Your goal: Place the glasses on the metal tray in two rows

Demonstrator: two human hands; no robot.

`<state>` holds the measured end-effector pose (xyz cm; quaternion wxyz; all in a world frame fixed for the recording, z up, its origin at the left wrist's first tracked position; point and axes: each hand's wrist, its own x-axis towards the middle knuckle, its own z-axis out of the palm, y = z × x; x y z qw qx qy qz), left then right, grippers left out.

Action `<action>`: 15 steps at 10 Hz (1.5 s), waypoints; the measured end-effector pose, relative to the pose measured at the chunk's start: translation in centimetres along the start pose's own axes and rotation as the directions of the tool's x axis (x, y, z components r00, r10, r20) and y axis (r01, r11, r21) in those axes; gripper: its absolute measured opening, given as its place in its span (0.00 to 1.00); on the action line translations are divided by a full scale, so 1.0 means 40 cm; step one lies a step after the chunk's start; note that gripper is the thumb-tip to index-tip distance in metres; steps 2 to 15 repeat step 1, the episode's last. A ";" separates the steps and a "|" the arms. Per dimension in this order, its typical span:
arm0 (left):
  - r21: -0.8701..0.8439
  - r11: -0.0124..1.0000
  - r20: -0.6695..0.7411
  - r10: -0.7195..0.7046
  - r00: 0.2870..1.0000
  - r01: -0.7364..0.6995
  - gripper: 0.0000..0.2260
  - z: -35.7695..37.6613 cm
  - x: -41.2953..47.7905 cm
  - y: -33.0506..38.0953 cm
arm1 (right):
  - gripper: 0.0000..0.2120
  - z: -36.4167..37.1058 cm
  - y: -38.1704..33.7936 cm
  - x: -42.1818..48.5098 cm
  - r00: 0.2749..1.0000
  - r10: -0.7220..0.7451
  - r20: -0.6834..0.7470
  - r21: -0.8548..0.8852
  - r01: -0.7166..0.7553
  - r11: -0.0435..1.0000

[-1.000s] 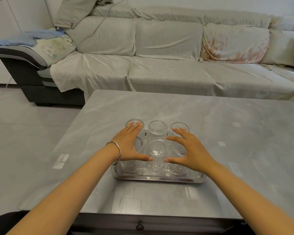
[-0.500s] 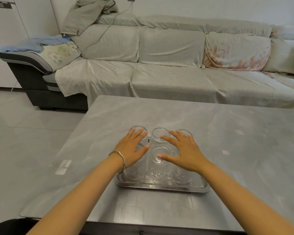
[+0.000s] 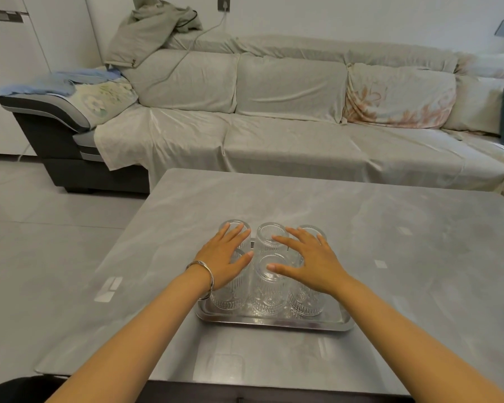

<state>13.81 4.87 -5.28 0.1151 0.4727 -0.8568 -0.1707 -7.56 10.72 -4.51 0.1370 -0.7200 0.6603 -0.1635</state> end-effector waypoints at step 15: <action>0.022 1.000 0.020 0.010 1.000 -0.011 0.27 -0.007 -0.003 0.008 | 0.37 -0.016 -0.015 -0.008 0.999 -0.002 0.050 -0.003 0.002 1.000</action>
